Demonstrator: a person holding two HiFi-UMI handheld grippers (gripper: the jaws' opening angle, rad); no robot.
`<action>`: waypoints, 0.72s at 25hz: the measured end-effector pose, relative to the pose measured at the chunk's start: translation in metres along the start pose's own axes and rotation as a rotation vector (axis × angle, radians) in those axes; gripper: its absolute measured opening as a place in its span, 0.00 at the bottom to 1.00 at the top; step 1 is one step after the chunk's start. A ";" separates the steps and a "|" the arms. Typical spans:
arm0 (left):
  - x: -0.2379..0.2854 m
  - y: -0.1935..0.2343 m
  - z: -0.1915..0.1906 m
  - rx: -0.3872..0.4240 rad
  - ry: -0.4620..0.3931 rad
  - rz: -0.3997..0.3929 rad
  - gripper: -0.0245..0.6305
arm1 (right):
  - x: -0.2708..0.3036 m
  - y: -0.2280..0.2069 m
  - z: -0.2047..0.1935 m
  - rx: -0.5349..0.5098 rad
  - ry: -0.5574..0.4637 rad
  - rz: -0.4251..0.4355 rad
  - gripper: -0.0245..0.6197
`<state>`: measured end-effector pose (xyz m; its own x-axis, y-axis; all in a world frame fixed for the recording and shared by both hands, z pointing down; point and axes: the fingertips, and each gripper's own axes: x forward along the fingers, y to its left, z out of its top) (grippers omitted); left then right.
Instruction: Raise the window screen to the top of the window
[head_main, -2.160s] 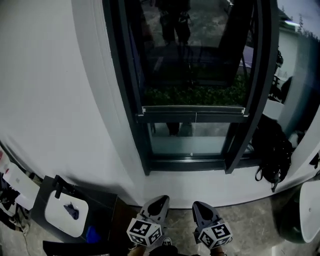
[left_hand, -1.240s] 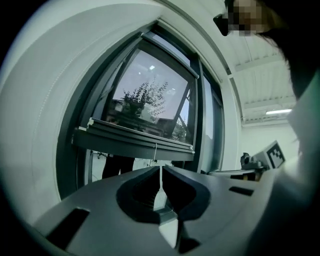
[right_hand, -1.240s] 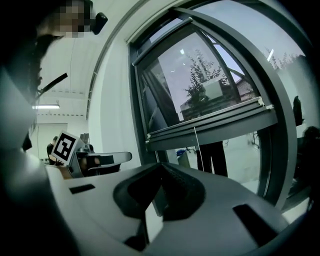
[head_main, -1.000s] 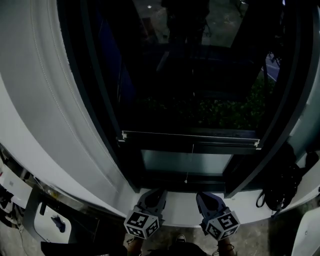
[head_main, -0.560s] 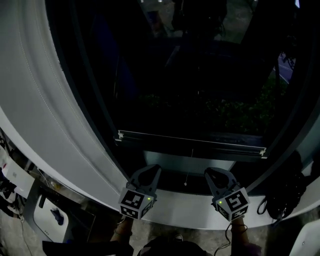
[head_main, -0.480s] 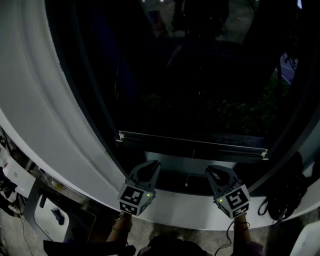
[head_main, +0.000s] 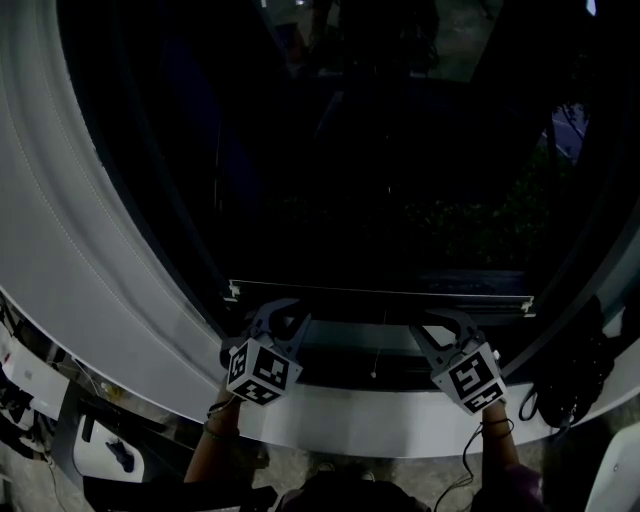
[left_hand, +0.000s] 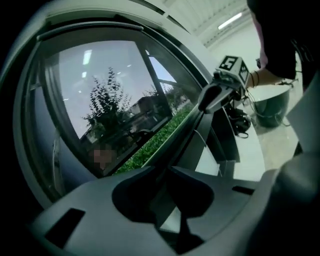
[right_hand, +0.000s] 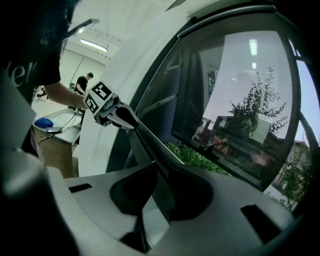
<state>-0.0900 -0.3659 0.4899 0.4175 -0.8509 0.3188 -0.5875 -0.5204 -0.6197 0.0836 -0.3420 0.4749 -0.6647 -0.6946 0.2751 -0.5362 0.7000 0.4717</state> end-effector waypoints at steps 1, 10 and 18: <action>0.003 0.002 -0.002 0.041 0.018 -0.015 0.12 | 0.003 0.000 -0.001 -0.020 0.022 0.003 0.13; 0.015 0.000 -0.005 0.321 0.111 -0.149 0.12 | 0.018 -0.006 -0.015 -0.170 0.225 0.023 0.13; 0.015 0.000 -0.007 0.360 0.158 -0.290 0.12 | 0.035 -0.005 -0.017 -0.223 0.304 0.067 0.13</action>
<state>-0.0890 -0.3788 0.4999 0.4019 -0.6894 0.6027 -0.1736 -0.7036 -0.6891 0.0714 -0.3722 0.4964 -0.4919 -0.6896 0.5315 -0.3481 0.7153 0.6059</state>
